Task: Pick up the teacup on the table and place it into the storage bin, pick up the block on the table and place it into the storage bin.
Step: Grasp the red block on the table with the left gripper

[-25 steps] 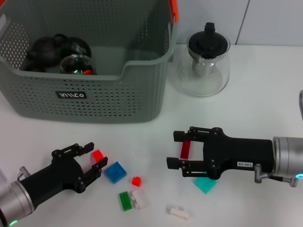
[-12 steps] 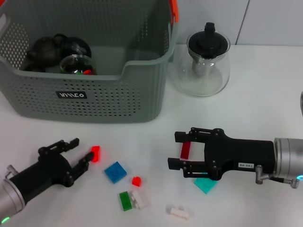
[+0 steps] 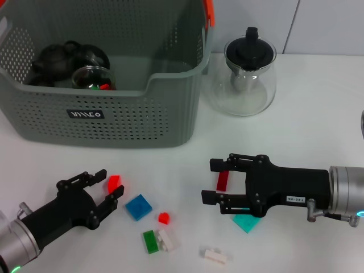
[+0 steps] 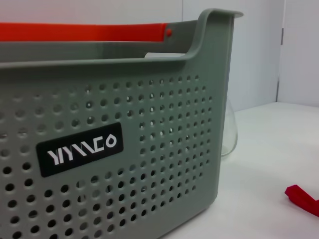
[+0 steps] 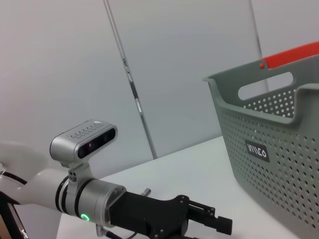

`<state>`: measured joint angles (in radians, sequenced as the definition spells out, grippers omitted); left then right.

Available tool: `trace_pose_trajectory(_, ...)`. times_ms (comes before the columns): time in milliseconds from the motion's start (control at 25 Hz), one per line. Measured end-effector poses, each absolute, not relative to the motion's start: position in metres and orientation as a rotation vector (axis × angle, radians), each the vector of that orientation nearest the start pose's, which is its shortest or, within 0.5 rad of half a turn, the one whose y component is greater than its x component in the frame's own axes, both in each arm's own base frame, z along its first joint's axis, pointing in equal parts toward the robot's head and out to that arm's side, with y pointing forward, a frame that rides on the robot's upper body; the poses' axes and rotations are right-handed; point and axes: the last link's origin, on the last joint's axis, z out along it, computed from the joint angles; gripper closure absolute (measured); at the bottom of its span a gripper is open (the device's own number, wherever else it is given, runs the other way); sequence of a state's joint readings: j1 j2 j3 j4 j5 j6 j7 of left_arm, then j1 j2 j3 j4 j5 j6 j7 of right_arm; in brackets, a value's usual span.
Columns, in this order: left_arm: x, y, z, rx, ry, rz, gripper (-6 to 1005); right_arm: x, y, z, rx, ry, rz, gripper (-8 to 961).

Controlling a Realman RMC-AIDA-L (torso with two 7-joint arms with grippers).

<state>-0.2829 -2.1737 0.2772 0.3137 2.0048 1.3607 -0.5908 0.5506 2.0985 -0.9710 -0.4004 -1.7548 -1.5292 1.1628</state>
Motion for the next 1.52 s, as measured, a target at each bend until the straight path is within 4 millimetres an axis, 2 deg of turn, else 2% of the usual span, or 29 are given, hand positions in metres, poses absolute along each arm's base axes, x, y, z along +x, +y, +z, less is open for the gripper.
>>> trace_pose_trajectory(720,-0.3544,0.2447,-0.0655,-2.226,-0.577,-0.559,485,0.2408,0.2979,-0.0650,-2.877,0.532,0.880,162)
trace_pose_trajectory(1000,-0.3595,0.2397,-0.0589,-2.198,-0.576,-0.559,487,0.2409,0.2983,-0.0635,-2.867,0.536,0.893,161)
trace_pose_trajectory(1520,-0.3574,0.2388,-0.0671,-2.225,-0.593,-0.552,489,0.2405,0.2986,-0.0635,-2.867,0.535,0.893,161)
